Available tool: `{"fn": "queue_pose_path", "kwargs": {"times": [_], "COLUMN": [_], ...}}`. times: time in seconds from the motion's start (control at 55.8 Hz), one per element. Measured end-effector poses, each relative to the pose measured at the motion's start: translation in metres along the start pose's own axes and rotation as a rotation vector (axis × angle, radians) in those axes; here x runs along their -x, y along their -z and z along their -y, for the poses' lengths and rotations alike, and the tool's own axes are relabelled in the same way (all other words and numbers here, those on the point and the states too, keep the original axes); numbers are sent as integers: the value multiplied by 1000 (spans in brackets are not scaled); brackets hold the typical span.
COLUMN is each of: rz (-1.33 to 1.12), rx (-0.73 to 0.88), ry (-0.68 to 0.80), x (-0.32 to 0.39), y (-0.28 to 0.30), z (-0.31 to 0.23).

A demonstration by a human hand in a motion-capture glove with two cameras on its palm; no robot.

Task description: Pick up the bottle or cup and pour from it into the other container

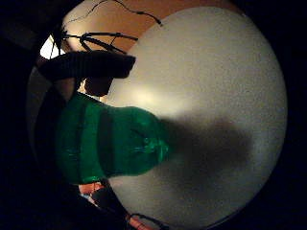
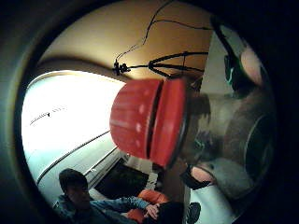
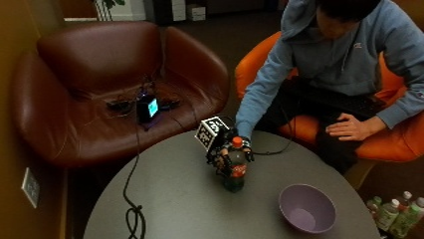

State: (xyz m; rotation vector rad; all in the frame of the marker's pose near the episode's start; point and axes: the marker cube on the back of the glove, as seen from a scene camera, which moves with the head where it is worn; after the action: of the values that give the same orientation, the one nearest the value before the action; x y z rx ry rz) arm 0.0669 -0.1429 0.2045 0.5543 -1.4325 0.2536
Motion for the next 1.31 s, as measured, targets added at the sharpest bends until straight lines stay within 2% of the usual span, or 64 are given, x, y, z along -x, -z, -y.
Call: {"fn": "queue_pose_path", "kwargs": {"times": [0.251, 0.448, 0.519, 0.734, 1.093, 1.308], "rz": [9, -110, -196, -538, -1146, -1705], "rx": [-37, 66, 149, 348, 579, 605], "ry": [-41, -13, 30, 86, 17, 165], "x": [10, 43, 39, 89, 172, 208], "y": [-5, -9, 2, -10, -51, -100], "z": [8, 9, -10, -2, 9, 17]}}
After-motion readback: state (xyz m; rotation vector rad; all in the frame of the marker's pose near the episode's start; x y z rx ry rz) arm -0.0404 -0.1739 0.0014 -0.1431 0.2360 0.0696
